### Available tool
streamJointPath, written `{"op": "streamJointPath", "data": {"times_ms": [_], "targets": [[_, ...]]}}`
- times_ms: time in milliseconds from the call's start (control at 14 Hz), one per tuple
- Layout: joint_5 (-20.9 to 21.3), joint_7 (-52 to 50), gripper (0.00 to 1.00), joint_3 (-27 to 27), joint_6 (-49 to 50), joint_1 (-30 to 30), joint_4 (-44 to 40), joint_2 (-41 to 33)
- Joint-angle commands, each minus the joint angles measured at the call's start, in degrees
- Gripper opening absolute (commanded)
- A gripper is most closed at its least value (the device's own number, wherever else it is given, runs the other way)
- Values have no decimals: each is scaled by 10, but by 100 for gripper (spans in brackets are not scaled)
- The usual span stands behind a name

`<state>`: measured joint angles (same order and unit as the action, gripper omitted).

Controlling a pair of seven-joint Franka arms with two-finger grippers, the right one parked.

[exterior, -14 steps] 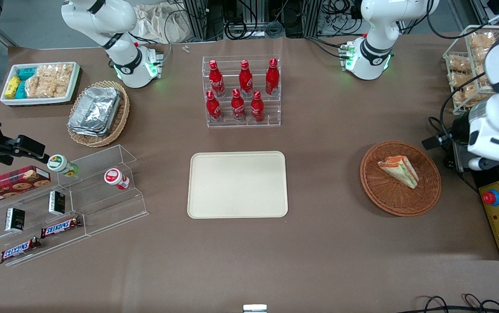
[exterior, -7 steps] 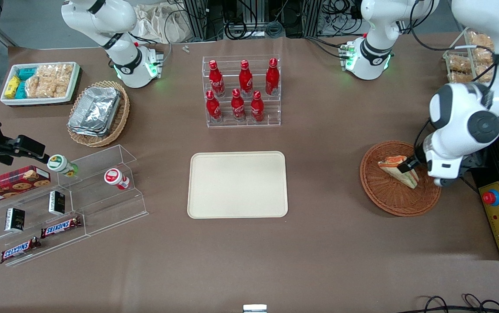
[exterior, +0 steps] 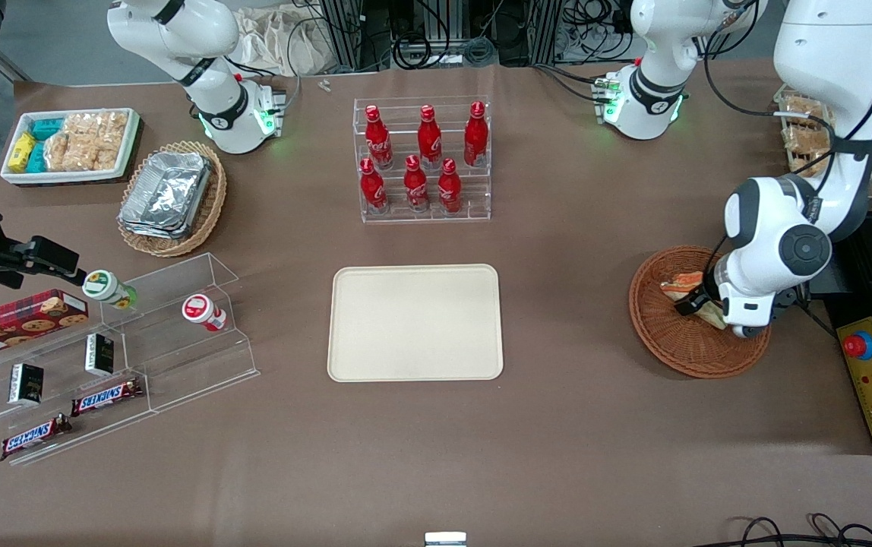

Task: Place sandwich from basket to tray
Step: 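Lower the left gripper onto the wrapped sandwich and close on it, then lift the sandwich out of the basket and carry it toward the tray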

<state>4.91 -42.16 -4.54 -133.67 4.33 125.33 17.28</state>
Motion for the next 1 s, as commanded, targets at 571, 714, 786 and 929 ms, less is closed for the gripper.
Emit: {"op": "streamJointPath", "data": {"times_ms": [571,714,786,929], "targets": [[16,-5,0,-6,78,0,-13,-55],[13,1,0,-28,195,-5,-61,-101],[5,15,0,-55,251,-5,-86,-119],[-35,24,0,-104,323,-5,-130,-133]]}}
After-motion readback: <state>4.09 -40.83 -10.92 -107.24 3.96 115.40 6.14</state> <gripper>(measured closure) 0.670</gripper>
